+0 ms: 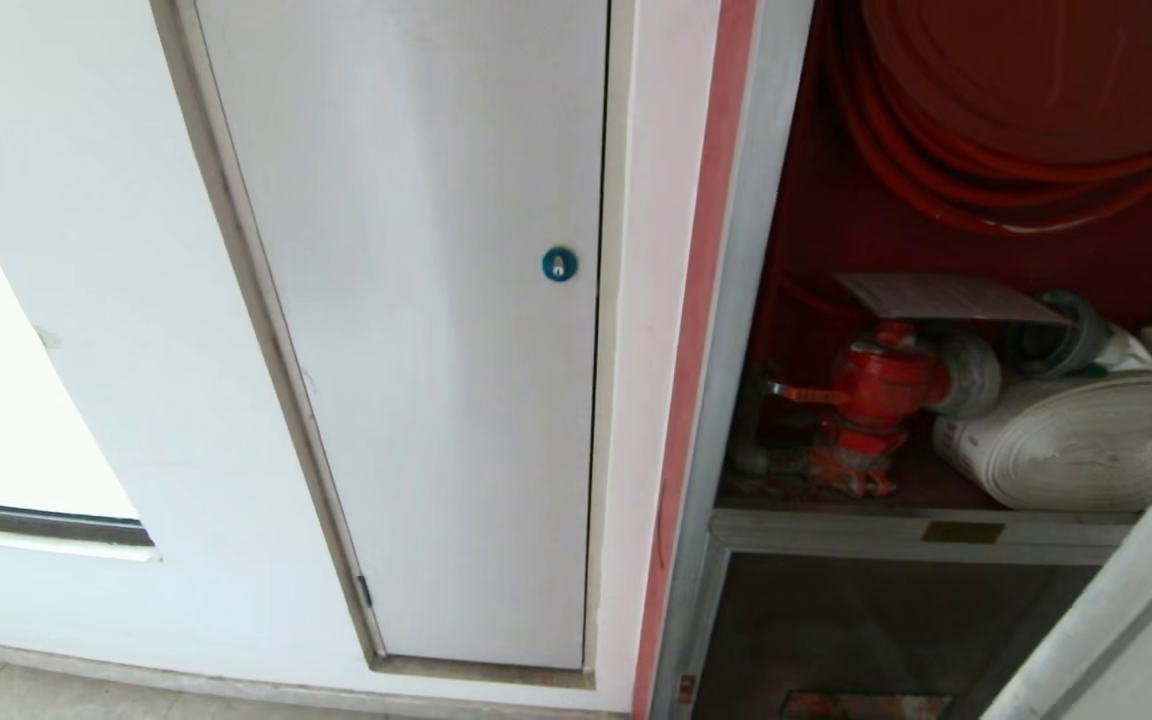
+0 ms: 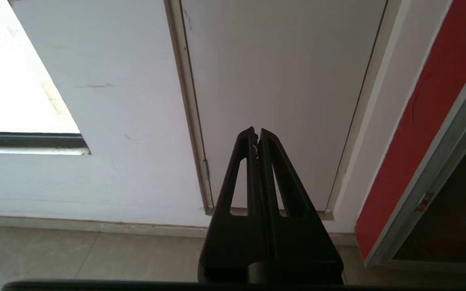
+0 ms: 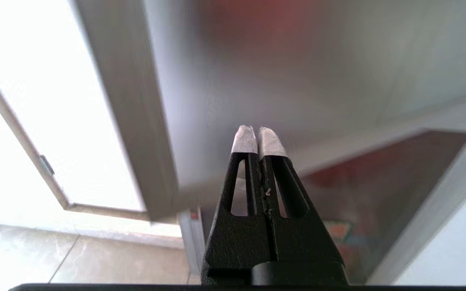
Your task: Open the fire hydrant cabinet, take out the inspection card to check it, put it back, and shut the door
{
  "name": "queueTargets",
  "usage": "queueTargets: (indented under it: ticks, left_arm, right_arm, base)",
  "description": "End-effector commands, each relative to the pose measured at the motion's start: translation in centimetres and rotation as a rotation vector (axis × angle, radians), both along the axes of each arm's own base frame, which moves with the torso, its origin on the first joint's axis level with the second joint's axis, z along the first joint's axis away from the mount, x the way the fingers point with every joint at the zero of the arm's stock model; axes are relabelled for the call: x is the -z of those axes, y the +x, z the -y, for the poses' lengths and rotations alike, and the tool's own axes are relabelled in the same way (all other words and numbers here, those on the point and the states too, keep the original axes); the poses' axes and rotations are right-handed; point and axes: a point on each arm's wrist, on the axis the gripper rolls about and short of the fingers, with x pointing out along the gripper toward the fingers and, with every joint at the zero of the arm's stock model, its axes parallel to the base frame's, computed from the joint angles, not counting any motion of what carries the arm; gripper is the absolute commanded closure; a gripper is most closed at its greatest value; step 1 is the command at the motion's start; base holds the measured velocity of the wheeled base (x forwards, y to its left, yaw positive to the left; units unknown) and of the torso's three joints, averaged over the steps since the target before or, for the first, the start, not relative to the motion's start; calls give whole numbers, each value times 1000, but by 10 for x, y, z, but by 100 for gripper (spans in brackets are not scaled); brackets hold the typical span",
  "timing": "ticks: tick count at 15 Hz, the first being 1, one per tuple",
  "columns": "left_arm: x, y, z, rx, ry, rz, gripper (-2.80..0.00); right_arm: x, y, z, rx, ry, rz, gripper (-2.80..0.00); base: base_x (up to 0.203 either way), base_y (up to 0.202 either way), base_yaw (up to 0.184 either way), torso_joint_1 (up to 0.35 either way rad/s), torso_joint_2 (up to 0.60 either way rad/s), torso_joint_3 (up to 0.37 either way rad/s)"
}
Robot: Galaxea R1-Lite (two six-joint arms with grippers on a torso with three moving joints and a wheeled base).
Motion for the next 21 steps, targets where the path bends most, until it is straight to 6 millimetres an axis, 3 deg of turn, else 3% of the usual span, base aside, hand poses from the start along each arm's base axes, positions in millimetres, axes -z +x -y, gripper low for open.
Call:
queueTargets:
  ticks: [1, 21]
  left_arm:
    - [2, 1, 0, 0, 0, -7, 0]
    - [2, 1, 0, 0, 0, -7, 0]
  right_arm:
    - [0, 0, 0, 0, 0, -1, 0]
    - [0, 0, 0, 0, 0, -1, 0]
  base:
    - [-195, 0, -1, 2, 6, 7]
    - [-195, 0, 0, 3, 2, 2]
